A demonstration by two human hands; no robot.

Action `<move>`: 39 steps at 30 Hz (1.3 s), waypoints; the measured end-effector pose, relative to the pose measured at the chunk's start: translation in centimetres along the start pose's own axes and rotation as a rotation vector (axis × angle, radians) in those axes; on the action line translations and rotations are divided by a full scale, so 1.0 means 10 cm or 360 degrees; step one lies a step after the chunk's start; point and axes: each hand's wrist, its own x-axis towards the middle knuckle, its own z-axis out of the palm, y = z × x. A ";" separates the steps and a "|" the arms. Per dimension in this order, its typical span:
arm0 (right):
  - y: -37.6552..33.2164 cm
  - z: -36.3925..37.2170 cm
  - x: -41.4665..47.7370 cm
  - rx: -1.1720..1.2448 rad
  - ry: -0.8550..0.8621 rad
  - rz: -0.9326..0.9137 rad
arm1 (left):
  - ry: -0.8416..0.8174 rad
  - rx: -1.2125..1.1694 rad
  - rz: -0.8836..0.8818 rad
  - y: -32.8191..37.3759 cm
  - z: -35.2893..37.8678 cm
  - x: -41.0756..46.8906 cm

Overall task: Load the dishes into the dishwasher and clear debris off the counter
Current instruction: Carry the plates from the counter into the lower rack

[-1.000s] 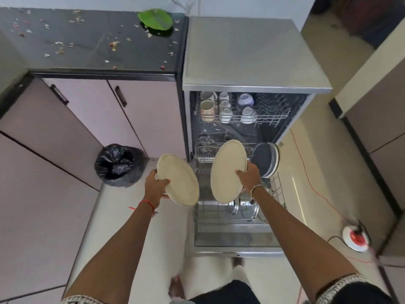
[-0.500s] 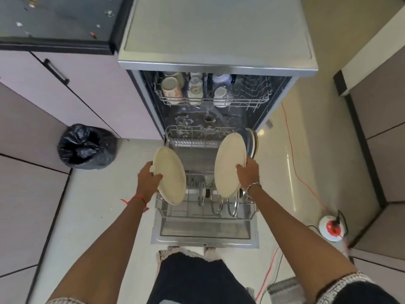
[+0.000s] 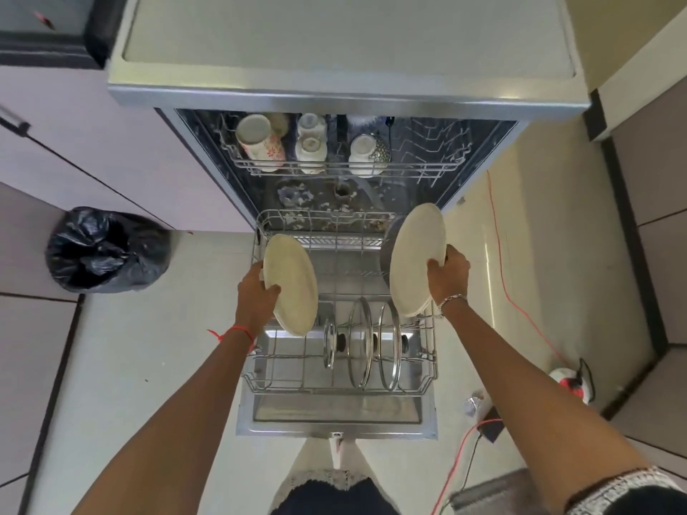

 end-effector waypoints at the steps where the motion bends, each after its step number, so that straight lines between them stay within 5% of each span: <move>1: 0.02 0.08 0.11 -0.0032 0.0000 -0.0003 | -0.0004 0.0001 -0.0007 -0.04 0.06 0.10; 13: 0.36 0.95 1.01 -0.0144 -0.0012 0.0042 | -0.0006 0.0133 -0.0022 -0.55 0.46 0.96; 29: 0.57 1.39 1.32 -0.0342 -0.0157 0.0124 | -0.0086 0.0071 -0.0002 -0.75 0.64 1.07; 39: 0.58 1.51 0.97 -0.0347 -0.0174 -0.0383 | -0.0039 -0.0200 -0.0153 -0.85 0.60 1.02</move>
